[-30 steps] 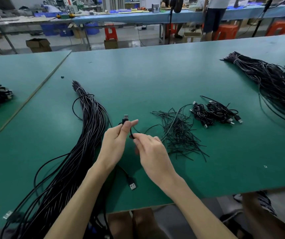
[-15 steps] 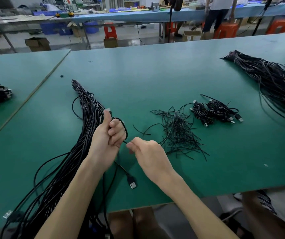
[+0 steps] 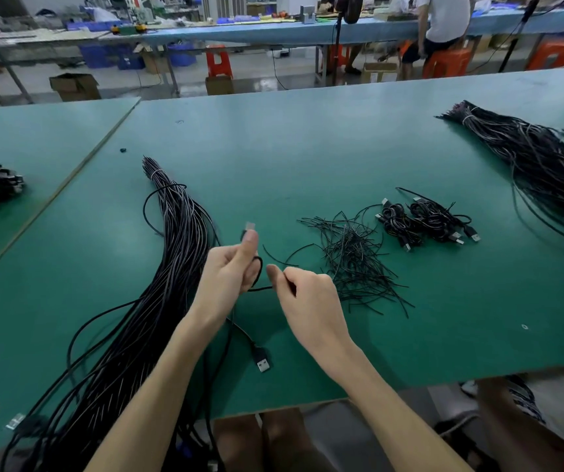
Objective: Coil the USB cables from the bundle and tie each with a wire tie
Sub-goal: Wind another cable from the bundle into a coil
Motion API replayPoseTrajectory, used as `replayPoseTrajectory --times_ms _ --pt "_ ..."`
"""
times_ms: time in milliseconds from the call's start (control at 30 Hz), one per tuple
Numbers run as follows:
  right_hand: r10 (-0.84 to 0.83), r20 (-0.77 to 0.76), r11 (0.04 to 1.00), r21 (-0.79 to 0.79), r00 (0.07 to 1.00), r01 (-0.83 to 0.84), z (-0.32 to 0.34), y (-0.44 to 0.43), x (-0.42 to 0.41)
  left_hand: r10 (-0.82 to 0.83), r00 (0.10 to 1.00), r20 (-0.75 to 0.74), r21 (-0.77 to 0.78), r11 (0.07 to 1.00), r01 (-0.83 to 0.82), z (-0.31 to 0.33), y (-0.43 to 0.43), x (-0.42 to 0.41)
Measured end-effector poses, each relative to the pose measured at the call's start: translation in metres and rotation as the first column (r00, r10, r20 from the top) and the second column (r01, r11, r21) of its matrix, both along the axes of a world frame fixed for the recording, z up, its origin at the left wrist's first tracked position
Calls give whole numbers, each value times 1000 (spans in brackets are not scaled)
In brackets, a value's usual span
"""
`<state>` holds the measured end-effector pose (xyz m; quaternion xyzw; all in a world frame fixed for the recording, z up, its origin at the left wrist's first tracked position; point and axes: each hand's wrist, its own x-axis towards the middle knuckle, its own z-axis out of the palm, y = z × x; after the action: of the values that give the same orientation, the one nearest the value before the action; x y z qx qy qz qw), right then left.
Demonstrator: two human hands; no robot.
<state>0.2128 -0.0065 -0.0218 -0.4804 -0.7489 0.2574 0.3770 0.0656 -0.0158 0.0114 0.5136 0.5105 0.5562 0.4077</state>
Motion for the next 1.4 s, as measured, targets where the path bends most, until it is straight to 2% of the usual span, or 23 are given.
replayPoseTrajectory --times_ms 67,233,367,467,633,767,833,900,967,1000,1067,1167,1233,1267,1400 --pt "-5 -74 999 -35 997 2 0 2 2 -50 997 -51 4 999 51 -2 -1 1" --pt "125 -236 990 -41 964 -138 2 2 4 -99 995 -20 -53 994 98 -2 1 -2" --pt "133 -263 988 -36 956 -147 1 2 5 -81 993 90 -95 991 90 -1 1 -5" --pt "97 -298 992 -46 950 -116 1 5 6 -154 971 180 -118 977 177 -2 2 -7" --pt "106 -323 991 -45 940 -128 3 2 5 -195 955 222 -153 961 232 1 1 -4" --pt "78 -338 991 -79 938 -111 3 5 6 -133 962 238 -99 982 161 4 1 -6" --pt "37 -347 992 -102 937 -77 2 6 6 -76 992 101 -2 997 76 1 0 0" --pt "14 -330 992 -112 944 -54 2 6 6 -21 979 -203 118 992 46 -6 -3 6" --pt "8 -328 993 -108 945 -45 2 6 5 46 838 -543 188 980 68 -14 -4 9" --pt "5 -334 994 -103 943 -42 1 6 5 95 756 -648 221 973 67 -17 -3 8" --pt "5 -343 994 -100 939 -42 1 7 5 195 652 -733 297 954 48 -20 -1 6" --pt "1 -328 998 -59 945 -22 -1 6 5 252 579 -775 324 946 21 -21 2 5" --pt "9 -297 1000 -3 955 -10 0 4 5 228 610 -759 269 963 -25 -22 2 7" --pt "23 -278 1000 25 960 -16 1 3 4 214 657 -723 237 970 -56 -22 2 8" --pt "91 -159 989 134 983 -69 5 -5 1 212 882 -421 155 975 -161 -22 4 15"
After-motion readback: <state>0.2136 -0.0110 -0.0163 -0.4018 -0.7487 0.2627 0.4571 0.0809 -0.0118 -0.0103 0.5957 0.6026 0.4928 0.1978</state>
